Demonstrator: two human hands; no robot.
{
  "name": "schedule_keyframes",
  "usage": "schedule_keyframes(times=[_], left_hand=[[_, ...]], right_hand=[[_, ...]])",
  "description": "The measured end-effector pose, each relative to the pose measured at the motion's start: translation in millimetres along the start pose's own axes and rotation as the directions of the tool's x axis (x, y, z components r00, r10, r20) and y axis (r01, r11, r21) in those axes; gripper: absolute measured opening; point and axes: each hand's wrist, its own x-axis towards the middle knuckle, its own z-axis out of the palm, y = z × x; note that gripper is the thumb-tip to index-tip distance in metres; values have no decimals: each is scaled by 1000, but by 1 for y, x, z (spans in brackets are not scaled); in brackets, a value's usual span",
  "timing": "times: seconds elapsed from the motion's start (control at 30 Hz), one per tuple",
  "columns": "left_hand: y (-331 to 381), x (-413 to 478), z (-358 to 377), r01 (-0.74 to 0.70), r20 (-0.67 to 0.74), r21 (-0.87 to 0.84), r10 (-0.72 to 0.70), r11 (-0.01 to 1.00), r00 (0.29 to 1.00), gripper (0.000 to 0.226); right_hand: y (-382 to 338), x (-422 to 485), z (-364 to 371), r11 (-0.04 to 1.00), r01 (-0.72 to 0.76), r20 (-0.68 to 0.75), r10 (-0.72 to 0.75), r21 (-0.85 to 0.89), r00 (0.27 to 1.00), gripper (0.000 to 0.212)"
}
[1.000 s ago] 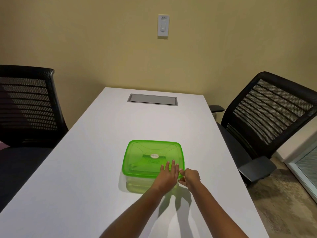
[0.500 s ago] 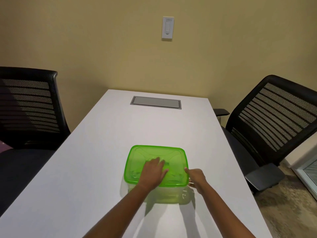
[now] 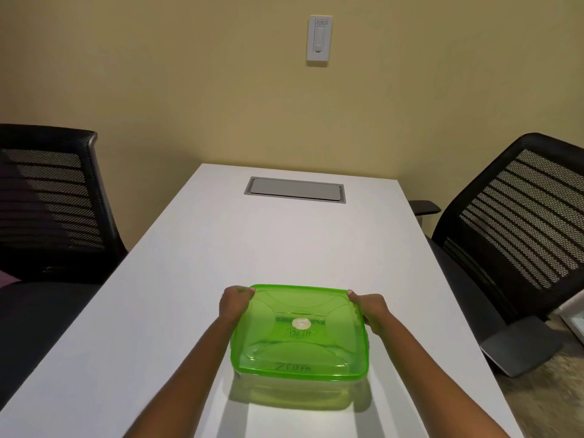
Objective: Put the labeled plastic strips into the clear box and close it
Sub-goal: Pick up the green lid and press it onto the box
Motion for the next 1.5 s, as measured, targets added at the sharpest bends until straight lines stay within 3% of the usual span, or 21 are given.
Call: schedule_keyframes(times=[0.07, 0.13, 0.2, 0.27, 0.37, 0.47, 0.6, 0.73, 0.9, 1.3, 1.43, 1.5], left_hand=[[-1, 7, 0, 96, 24, -206, -94, 974, 995, 34], [-2, 13, 0, 152, 44, -305, -146, 940, 988, 35], [-2, 15, 3, 172, 45, -341, -167, 924, 985, 28], [-1, 15, 4, 164, 33, -330, -163, 930, 986, 7], [-2, 17, 4, 153, 23, -296, -153, 943, 988, 22], [0, 7, 2, 106, -19, -186, -111, 977, 994, 20], [-3, -19, 4, -31, -120, 107, 44, 994, 992, 37], [-19, -44, 6, 8, -179, 278, 43, 961, 983, 47], [-42, -70, 7, 49, -245, 299, 27, 953, 969, 48], [-41, -78, 6, 81, -242, 217, -27, 973, 970, 50], [-40, -78, 5, 20, -229, 372, 71, 928, 971, 44], [-37, -82, 3, -18, -209, 562, 163, 827, 964, 42]], right_hand=[[-1, 6, -2, 999, -34, 29, 34, 33, 999, 43], [-2, 12, -2, 998, -52, 34, 51, 23, 998, 45], [-1, 14, 1, 998, -52, 9, 52, -32, 999, 48], [-2, 14, 5, 996, -45, -14, 44, -79, 999, 49], [0, 14, 4, 998, -49, -22, 48, -46, 999, 48], [0, 7, 1, 999, -32, -15, 32, 5, 999, 44], [2, -21, 3, 969, 89, -54, -104, -230, 993, 48], [26, -53, 3, 955, 159, -136, -197, -252, 971, 40], [59, -81, 11, 954, 98, -225, -166, -283, 960, 42], [57, -91, 17, 951, 44, -298, -139, -306, 944, 53], [54, -95, 14, 917, 70, -282, -192, -392, 940, 46], [51, -98, 13, 844, 103, -268, -279, -526, 922, 41]])
